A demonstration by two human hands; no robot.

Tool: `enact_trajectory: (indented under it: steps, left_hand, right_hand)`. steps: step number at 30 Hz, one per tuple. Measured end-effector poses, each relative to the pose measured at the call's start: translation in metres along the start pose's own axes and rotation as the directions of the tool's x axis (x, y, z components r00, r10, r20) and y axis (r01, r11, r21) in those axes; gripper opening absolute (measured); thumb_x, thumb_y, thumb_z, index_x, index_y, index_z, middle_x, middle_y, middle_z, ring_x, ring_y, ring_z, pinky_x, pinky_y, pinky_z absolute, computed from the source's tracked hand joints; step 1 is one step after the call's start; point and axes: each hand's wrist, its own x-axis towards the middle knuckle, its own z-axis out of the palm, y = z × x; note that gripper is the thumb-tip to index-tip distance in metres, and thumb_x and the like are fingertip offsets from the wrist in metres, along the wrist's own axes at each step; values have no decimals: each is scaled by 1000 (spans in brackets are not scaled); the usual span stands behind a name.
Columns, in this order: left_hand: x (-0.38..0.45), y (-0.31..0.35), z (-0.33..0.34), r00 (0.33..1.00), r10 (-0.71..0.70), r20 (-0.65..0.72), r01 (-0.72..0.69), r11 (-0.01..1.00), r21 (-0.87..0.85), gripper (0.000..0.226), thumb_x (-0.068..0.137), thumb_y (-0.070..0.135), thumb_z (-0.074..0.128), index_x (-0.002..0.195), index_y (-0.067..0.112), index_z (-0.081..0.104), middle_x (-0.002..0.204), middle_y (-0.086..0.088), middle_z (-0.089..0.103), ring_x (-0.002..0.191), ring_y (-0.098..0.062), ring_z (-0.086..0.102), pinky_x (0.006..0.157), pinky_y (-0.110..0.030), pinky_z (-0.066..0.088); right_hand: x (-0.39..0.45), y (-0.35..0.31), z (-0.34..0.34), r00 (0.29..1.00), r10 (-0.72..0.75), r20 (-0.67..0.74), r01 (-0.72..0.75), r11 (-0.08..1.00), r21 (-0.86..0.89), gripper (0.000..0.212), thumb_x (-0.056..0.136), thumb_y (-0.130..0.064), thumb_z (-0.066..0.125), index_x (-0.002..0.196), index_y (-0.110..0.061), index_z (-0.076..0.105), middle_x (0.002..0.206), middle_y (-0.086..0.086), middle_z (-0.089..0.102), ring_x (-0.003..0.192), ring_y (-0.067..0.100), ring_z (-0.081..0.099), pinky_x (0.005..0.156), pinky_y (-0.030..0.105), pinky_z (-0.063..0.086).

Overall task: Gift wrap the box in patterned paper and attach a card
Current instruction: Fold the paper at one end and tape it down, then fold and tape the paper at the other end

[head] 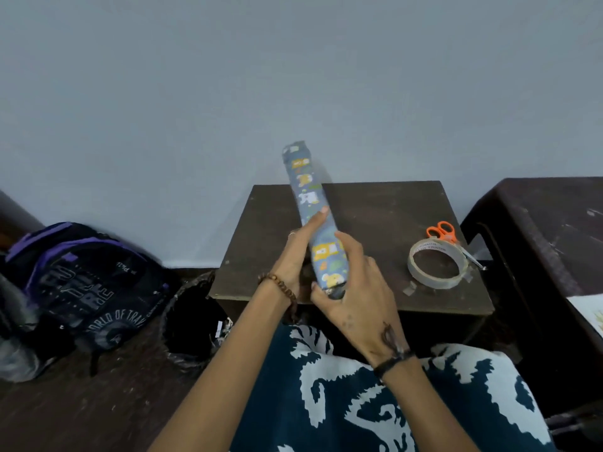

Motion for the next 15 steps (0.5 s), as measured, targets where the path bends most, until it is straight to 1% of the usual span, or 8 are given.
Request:
enact_trajectory:
  steps: [2,3,5,7,9,11,13,15]
  left_hand:
    - [7,2,-5,998,-44,-35,43,998,-47,74,60,43,79,119,2,58,109,-21,64,97,-36,63,90,-47,51]
    - [9,2,-9,997,-73,-22,72,995,-69,72,64,40,76,122,2,56,113,-22,62,99,-38,62,91,-47,51]
    - [9,-1,-19,986,-160,51,165,979,-122,47,80,35,61,114,3,58,100,-17,64,85,-31,63,79,-38,55]
    - [14,-11,-35,978,-194,79,205,963,-174,34,87,33,48,102,6,62,87,-13,67,73,-26,65,70,-34,55]
    - [12,-20,-42,981,-179,74,191,959,-211,31,84,31,51,101,8,62,85,-14,69,70,-27,67,64,-35,57]
    - [11,-26,-47,992,-121,29,124,967,-220,23,83,24,51,98,9,60,76,-11,70,63,-24,67,55,-31,56]
    - [12,-30,-52,997,-31,-64,16,976,-215,16,88,16,42,84,9,55,58,-5,66,47,-19,63,43,-23,51]
    - [12,-33,-55,999,-36,-34,27,975,-222,14,82,19,47,86,10,57,64,-6,65,50,-19,63,45,-24,51]
  right_hand:
    - [1,2,4,994,-103,33,104,994,-25,78,71,-45,67,138,-34,30,125,-8,44,110,9,49,78,17,40]
    - [3,2,4,991,-118,65,116,993,32,79,69,-52,65,138,-36,30,131,-12,42,116,4,47,83,17,40]
    - [6,4,0,991,-69,119,31,955,295,73,67,-63,60,133,-46,34,134,-22,45,120,-5,45,94,21,42]
    - [11,10,-2,997,37,68,-66,868,493,56,71,-66,55,123,-51,40,127,-20,54,117,-1,51,92,27,46]
    - [20,23,-4,986,163,-33,-128,871,475,47,76,-62,56,119,-45,45,124,-18,54,118,5,51,92,27,43]
    - [28,37,-6,950,310,-41,-264,866,424,52,81,-47,66,126,-31,45,125,-9,51,121,12,47,93,25,37]
    - [33,44,-11,893,445,70,-417,758,503,54,82,-37,67,129,-23,45,128,0,52,113,15,52,96,28,40]
    - [34,45,-17,841,470,268,-520,566,640,43,86,-35,63,124,-20,50,121,1,59,98,14,61,86,29,49]
